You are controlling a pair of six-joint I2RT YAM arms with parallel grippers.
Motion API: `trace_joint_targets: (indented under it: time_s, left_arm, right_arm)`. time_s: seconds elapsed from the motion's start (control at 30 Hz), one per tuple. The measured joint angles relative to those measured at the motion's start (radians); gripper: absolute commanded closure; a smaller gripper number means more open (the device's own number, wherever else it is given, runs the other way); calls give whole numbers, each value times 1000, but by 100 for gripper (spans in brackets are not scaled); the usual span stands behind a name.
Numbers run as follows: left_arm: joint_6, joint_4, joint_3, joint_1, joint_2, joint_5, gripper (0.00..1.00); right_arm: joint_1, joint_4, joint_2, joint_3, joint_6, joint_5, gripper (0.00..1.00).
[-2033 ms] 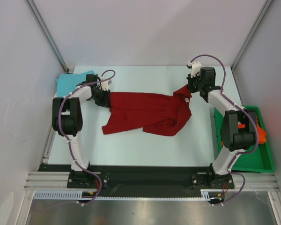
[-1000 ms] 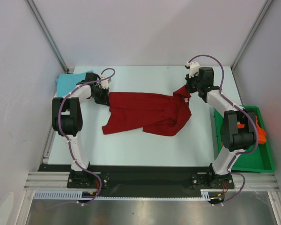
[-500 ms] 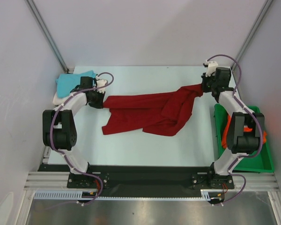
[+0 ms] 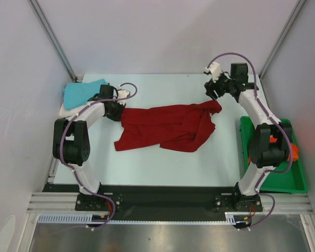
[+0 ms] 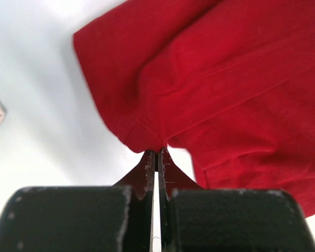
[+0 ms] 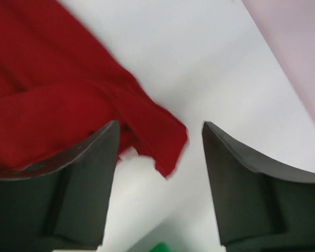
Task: Fold and stack the t-shirts
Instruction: Flatten the tshirt out
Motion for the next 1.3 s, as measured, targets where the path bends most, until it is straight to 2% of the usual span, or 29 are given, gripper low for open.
trace_joint_targets:
  time_s: [0.1, 0.13, 0.2, 0.23, 0.3, 0.37, 0.5, 0.67, 1.3]
  left_arm:
    - [6, -2, 0, -24, 2, -12, 100]
    - [7, -2, 0, -31, 2, -16, 100]
    - [13, -2, 0, -39, 2, -21, 99]
    - [14, -1, 0, -40, 2, -24, 100]
    - [16, 1, -2, -41, 2, -31, 100]
    - [21, 3, -5, -41, 2, -42, 100]
    - [23, 7, -18, -41, 2, -54, 100]
    - [24, 11, -36, -41, 2, -68, 100]
    - [23, 14, -39, -41, 2, -74, 100]
  right_arm:
    - [63, -206, 68, 210, -166, -136, 26]
    - [84, -295, 116, 304, -220, -172, 27]
    - [132, -515, 255, 555, -317, -221, 38]
    - [155, -599, 346, 691, -361, -234, 39]
    - [196, -692, 482, 863, -417, -236, 40]
    - [229, -756, 532, 855, -491, -219, 42]
    - [312, -891, 547, 691, -643, -132, 43]
    - [390, -954, 547, 602, -740, -82, 44]
    - [395, -976, 548, 568, -782, -16, 49]
